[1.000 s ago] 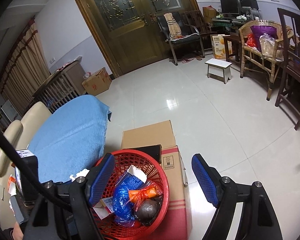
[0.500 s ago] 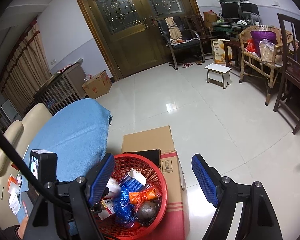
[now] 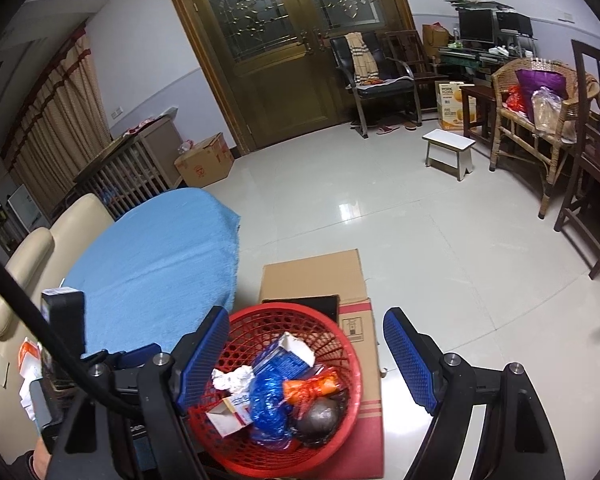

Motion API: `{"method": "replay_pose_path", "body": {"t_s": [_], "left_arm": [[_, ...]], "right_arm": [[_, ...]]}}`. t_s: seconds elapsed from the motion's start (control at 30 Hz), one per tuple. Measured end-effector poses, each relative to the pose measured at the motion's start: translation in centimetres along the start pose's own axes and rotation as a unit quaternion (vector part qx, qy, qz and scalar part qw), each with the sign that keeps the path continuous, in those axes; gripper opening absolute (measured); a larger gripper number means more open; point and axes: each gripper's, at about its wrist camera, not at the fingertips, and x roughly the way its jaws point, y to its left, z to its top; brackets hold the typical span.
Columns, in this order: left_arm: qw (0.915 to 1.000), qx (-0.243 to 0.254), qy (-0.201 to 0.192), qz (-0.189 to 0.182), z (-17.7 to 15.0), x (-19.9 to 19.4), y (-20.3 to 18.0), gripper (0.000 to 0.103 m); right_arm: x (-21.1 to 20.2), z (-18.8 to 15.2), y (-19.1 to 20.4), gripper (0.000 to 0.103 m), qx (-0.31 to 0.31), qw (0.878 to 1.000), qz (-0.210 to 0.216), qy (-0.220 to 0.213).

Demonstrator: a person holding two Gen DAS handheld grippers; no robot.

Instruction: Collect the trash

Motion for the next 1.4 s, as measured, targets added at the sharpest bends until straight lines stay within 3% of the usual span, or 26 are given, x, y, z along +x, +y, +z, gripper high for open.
{"method": "replay_pose_path", "body": {"t_s": [0.3, 0.77, 1.4], "left_arm": [[0.9989, -0.029, -0.034, 0.012, -1.5, -3.7, 3.7, 0.078], [0.9928, -0.097, -0.051, 0.048, -5.3, -6.9, 11.0, 0.079], [0.9915, -0.094, -0.065, 0.062, -5.9, -7.7, 11.0, 0.079]], "right_arm": [[0.9, -1.1, 4.1, 0.082, -0.022, 1.000, 0.015, 0.016], [4.6, -8.1, 10.0, 0.083, -0.036, 0.997, 0.003, 0.067], [4.1, -9.5, 11.8, 0.090, -0.033, 0.997, -0.023, 0.066]]}}
